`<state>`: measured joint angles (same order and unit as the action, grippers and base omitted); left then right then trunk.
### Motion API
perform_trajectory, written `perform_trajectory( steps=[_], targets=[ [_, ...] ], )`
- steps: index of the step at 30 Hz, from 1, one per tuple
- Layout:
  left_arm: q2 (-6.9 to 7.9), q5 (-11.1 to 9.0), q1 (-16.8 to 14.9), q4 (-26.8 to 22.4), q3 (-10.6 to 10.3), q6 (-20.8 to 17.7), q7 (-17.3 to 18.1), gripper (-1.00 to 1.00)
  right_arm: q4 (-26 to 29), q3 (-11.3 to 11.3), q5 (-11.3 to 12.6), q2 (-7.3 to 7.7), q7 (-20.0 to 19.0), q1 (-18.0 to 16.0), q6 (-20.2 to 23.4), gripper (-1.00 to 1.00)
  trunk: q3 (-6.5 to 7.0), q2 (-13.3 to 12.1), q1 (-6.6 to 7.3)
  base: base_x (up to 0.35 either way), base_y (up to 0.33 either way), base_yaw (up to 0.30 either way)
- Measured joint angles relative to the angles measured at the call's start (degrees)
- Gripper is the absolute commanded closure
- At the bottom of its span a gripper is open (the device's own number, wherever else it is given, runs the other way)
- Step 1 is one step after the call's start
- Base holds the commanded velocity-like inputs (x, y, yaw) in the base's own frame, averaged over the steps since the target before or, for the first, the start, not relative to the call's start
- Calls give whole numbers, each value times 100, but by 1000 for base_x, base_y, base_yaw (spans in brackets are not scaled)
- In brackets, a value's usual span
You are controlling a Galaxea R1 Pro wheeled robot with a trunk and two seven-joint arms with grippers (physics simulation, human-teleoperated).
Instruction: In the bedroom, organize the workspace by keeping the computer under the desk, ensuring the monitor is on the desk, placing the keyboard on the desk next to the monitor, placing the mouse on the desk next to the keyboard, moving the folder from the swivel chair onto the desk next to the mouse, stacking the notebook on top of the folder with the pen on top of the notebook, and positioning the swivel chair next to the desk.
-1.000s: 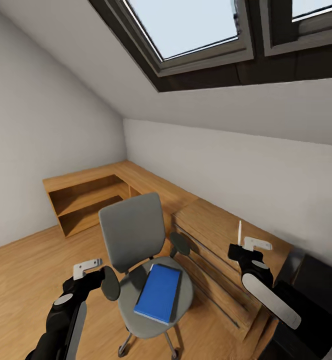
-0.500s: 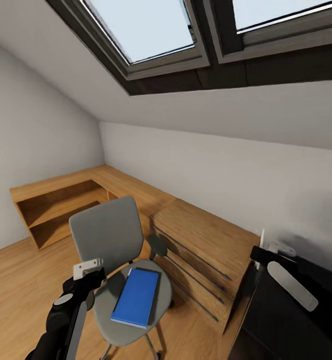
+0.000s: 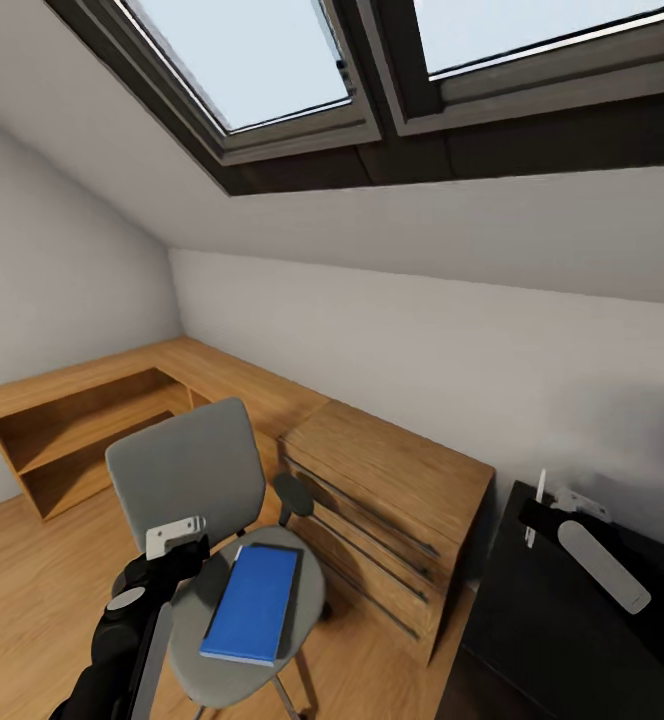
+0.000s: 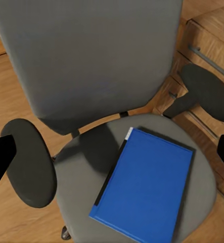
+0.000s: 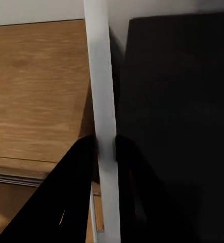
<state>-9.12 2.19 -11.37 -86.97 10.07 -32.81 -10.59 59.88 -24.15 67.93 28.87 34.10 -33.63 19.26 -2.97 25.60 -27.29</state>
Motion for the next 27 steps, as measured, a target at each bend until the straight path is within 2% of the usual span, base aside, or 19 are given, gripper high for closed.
perform_trajectory(
  steps=[4, 6, 10, 14, 17, 27],
  targets=[
    [-11, -10, 0, -20, -4, -8, 13, -100, -147, -14, -12, -6, -16, 4, 21, 100, 1, 0, 0, 0, 0, -10],
    [-20, -37, 0, -29, -13, -15, 26, -100, -477, -67, -56, -28, -25, 4, 26, 100, 1, -1, 0, 0, 0, -2],
    [-30, -234, 0, -191, -16, -30, 48, -100, -925, -189, -165, -51, -26, 0, 27, 100, 2, 0, 0, 0, 0, 0],
    [-26, -430, 0, -420, -11, -50, 60, -100, -1512, -197, -182, -55, -25, -15, 36, 100, -70, 159, -88, 0, 0, 0],
    [-25, -475, 0, -484, -9, -58, 63, -100, -1794, -192, -185, -56, -28, -27, 34, 100, -124, 280, -154, 0, 0, 0],
    [-25, -519, 0, -549, -7, -66, 49, -100, -1936, -227, -209, -56, -307, -30, 21, 100, -305, 682, -374, 0, 0, 0]
  ],
)
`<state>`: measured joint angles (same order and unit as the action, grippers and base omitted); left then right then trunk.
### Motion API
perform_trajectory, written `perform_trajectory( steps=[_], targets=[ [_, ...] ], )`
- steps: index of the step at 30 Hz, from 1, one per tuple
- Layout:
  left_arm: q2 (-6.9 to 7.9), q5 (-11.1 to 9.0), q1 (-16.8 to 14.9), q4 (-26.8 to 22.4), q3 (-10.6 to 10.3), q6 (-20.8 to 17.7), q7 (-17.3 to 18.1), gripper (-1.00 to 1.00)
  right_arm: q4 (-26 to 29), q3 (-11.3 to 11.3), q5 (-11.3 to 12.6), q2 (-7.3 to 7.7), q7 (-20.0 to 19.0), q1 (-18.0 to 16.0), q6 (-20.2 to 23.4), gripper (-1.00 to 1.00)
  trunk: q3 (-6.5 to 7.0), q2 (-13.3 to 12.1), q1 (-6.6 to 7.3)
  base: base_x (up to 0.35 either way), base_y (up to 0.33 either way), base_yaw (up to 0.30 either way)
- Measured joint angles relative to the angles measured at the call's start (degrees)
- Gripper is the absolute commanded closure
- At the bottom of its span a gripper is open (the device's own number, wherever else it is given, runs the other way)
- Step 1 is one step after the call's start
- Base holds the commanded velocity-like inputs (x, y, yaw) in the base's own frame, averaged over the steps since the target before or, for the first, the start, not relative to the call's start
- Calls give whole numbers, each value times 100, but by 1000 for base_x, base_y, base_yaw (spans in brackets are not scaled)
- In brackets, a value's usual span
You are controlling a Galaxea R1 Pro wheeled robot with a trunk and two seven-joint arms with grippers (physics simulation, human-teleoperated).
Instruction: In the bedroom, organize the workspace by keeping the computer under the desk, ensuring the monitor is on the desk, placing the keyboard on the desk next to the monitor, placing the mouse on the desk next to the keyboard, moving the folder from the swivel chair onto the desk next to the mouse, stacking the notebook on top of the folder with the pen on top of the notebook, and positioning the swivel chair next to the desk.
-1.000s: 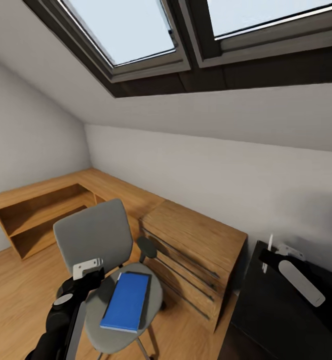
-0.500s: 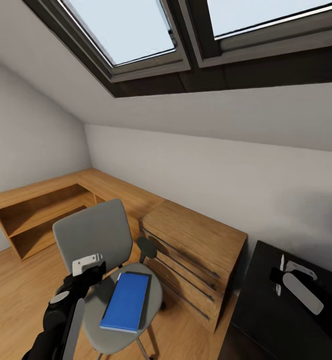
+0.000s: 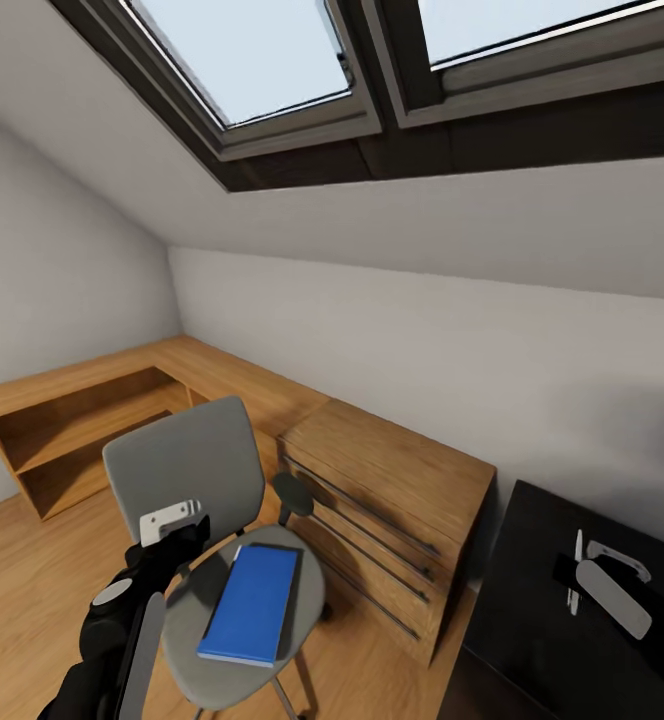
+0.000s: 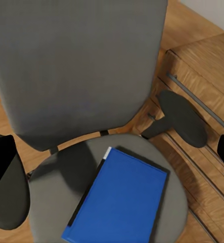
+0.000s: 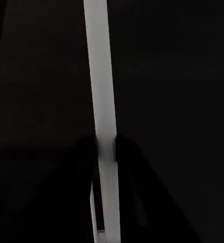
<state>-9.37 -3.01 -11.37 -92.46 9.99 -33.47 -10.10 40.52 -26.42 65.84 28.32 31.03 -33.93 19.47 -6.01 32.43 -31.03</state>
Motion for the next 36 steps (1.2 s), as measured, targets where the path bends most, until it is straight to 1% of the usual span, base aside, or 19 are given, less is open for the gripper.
perform_trajectory(
  steps=[5, 11, 14, 16, 17, 20, 21, 24, 27, 30, 36],
  targets=[
    [0, 0, 0, 1, 0, -1, -1, -100, -1, -17, -6, -1, -114, 0, -5, 100, -90, 201, -110, 0, 0, 0],
    [0, 0, 0, 0, 0, 0, -1, -100, -7, -30, -21, -2, -351, -3, -7, 100, -198, 443, -242, 0, 0, 0],
    [0, 0, 0, 0, 0, -2, -1, -100, -34, -41, -53, -2, -510, -3, 2, 100, -253, 563, -308, 0, 0, 0],
    [0, 0, 0, -1, 0, -1, -1, -100, -88, -47, -70, -5, -749, -6, 8, 100, -289, 644, -352, 0, 0, 0],
    [0, 0, 0, -1, 0, -1, -1, -100, -108, -49, -73, -13, -798, -7, 8, 100, -307, 684, -374, 0, 0, 0],
    [0, 0, 1, 0, 0, 0, -1, -100, -233, -43, -80, -149, -946, -3, 9, 100, -361, 804, -440, 0, 0, 0],
    [0, 0, 1, 0, 0, -2, -1, -100, -302, -35, -85, -231, -986, -5, 9, 100, -379, 844, -462, 0, 0, 0],
    [0, 0, 0, -1, 0, -4, -1, -100, -376, -26, -122, -315, -1023, -5, 10, 100, -433, 965, -528, 0, 0, 0],
    [0, -1, 2, -1, 0, -6, -1, -100, -420, -21, -196, -368, -1045, -6, 12, 100, -487, 1086, -594, -10, 0, 0],
    [0, -1, 4, -1, 0, -6, -1, -100, -436, -19, -236, -387, -1053, -4, 11, 100, -541, 1206, -661, -101, 0, 0],
    [-1, -1, 7, -1, 0, -5, -1, -100, -450, -19, -294, -408, -1063, -4, 9, 100, -649, 1447, -795, -281, 0, 0]
  ],
)
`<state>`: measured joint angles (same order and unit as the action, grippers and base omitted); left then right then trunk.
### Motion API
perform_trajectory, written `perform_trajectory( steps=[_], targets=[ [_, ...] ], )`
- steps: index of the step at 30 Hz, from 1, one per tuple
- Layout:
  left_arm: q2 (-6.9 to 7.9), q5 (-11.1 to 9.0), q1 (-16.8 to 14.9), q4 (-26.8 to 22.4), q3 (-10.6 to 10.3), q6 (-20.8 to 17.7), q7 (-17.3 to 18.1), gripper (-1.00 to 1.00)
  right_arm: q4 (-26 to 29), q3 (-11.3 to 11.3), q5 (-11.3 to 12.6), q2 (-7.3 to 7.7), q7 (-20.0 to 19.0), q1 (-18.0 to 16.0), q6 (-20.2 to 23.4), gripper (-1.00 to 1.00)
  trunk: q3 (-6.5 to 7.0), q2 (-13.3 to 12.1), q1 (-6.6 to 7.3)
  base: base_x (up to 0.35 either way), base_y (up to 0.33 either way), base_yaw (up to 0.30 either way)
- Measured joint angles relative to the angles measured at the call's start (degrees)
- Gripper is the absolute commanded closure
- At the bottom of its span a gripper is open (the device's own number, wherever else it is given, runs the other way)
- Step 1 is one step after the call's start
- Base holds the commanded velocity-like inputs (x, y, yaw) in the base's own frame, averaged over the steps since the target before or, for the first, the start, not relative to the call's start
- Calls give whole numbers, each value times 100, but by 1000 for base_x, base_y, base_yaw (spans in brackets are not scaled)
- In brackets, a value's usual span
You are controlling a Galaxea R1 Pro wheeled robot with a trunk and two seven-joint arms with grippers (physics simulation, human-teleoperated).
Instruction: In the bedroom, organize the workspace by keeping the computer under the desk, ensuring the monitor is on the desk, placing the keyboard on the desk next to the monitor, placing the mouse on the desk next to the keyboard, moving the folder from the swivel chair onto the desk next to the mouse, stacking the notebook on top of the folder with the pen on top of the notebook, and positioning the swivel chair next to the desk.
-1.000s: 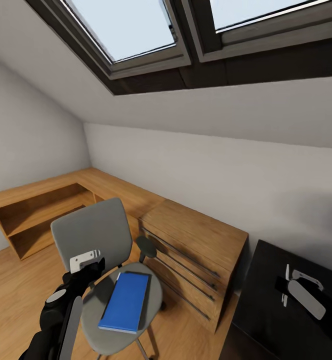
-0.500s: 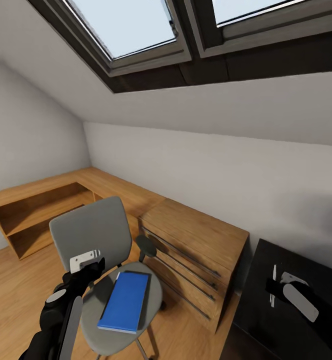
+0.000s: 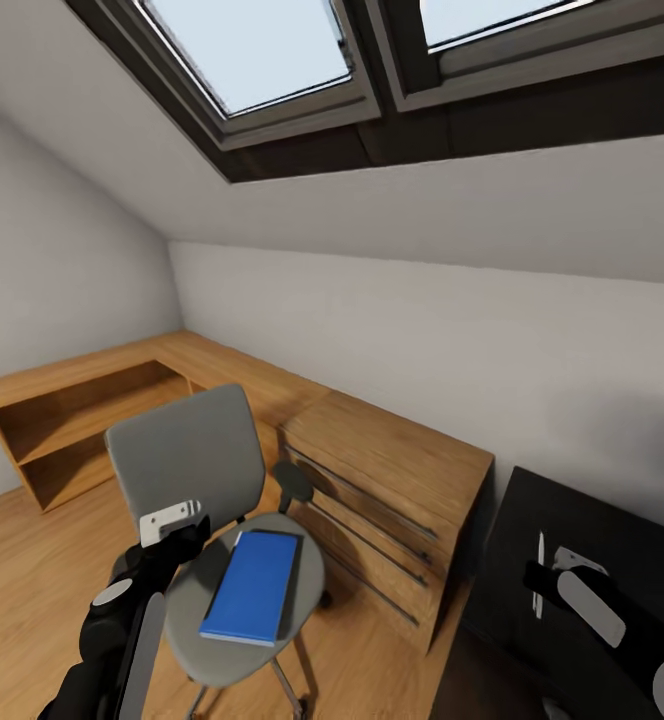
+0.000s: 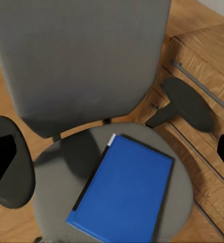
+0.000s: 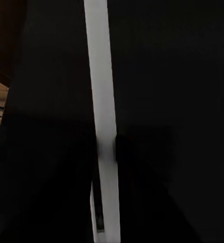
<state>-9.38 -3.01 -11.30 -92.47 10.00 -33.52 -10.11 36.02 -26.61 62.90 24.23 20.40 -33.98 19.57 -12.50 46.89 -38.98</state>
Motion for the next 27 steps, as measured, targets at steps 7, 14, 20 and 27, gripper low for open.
perform_trajectory(
  steps=[7, 14, 20, 27],
  targets=[
    [1, -8, 0, 8, -1, -3, 1, -100, -1, 2, -17, -37, 2, 0, -1, 100, -126, 282, -152, -90, 0, 0],
    [2, -9, 0, 19, -1, -4, 1, -100, 2, -6, -20, -74, 2, -2, 0, 100, -252, 564, -307, -87, 0, 0],
    [0, -6, 1, 26, 0, -4, 0, -100, 0, -8, -268, -99, 3, 0, -1, 100, -360, 804, -438, -183, 0, 0],
    [1, -8, 1, 28, 0, -4, 1, -100, -2, -7, -325, -103, 8, 1, -10, 100, -486, 1085, -591, -28, 0, 0]
  ],
)
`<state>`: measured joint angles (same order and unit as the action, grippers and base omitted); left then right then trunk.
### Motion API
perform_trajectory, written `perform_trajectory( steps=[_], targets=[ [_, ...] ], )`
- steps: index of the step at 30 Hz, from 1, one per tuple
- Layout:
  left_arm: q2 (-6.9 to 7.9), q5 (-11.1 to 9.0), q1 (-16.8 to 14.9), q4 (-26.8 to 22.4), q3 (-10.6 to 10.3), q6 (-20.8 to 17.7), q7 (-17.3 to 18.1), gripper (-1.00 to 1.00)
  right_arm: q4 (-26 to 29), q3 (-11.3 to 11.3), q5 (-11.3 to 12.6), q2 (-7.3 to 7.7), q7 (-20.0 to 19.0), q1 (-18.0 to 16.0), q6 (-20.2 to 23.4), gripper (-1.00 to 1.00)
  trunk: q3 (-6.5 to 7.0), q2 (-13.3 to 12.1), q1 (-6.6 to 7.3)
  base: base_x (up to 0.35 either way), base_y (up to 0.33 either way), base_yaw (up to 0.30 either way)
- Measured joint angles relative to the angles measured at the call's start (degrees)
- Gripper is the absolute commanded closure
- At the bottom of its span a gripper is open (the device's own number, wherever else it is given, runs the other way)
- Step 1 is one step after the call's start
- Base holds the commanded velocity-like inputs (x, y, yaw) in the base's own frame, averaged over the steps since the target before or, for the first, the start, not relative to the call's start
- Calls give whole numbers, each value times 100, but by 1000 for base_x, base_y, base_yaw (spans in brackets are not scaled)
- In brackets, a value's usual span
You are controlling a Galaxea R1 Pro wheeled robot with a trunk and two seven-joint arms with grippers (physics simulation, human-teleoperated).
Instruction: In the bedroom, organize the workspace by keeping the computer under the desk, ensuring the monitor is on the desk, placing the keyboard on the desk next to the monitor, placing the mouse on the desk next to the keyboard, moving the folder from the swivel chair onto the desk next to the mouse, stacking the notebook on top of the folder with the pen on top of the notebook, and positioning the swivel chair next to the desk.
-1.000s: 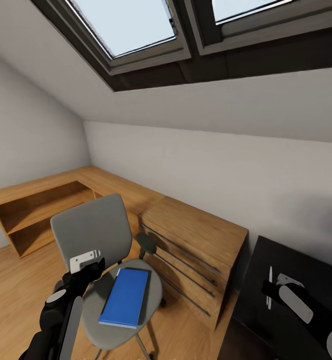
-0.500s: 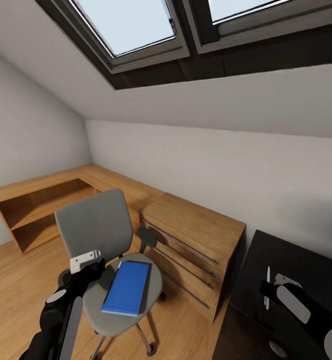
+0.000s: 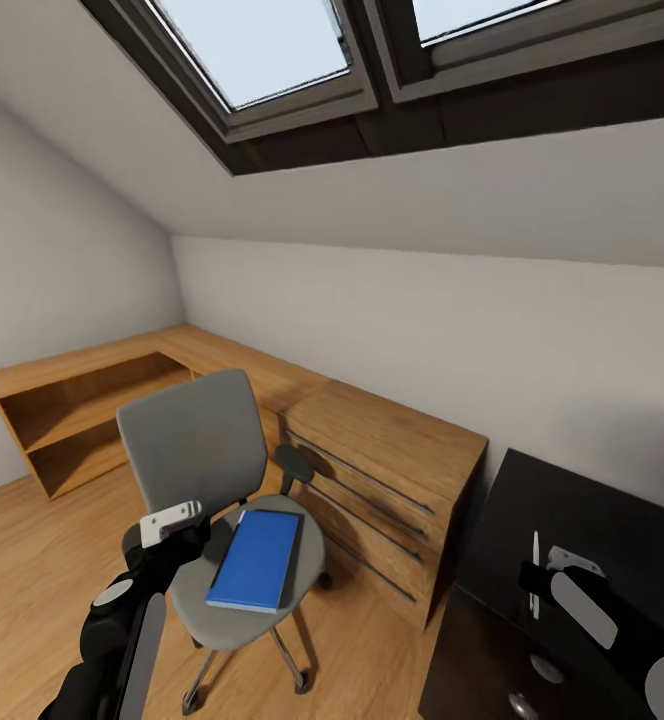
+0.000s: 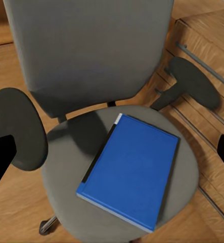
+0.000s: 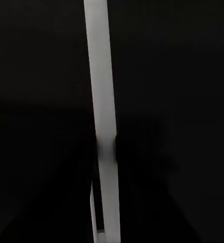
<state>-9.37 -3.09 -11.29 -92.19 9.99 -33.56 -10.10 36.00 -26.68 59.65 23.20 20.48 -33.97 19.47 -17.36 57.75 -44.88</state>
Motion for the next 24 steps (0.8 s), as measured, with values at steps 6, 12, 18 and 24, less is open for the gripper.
perform_trajectory(
  steps=[6, 12, 18, 24],
  targets=[
    [0, 0, 0, 7, 0, 0, 0, -100, 0, 1, -17, 0, 1, 0, -38, 100, -108, 241, -132, -2, 0, 0],
    [0, 7, 0, 17, 0, 0, 0, -100, 0, 1, -18, -1, 1, -1, -51, 100, -216, 482, -264, 0, 0, 0],
    [0, 14, 0, 78, -7, 0, -1, -100, 3, 2, -25, 0, 1, -1, -62, 100, -323, 723, -395, 0, 0, 0],
    [0, 16, 0, 105, -9, 0, -1, -100, 8, 1, -26, 0, 3, -3, -62, 100, -360, 804, -440, 0, 0, 0]
  ],
)
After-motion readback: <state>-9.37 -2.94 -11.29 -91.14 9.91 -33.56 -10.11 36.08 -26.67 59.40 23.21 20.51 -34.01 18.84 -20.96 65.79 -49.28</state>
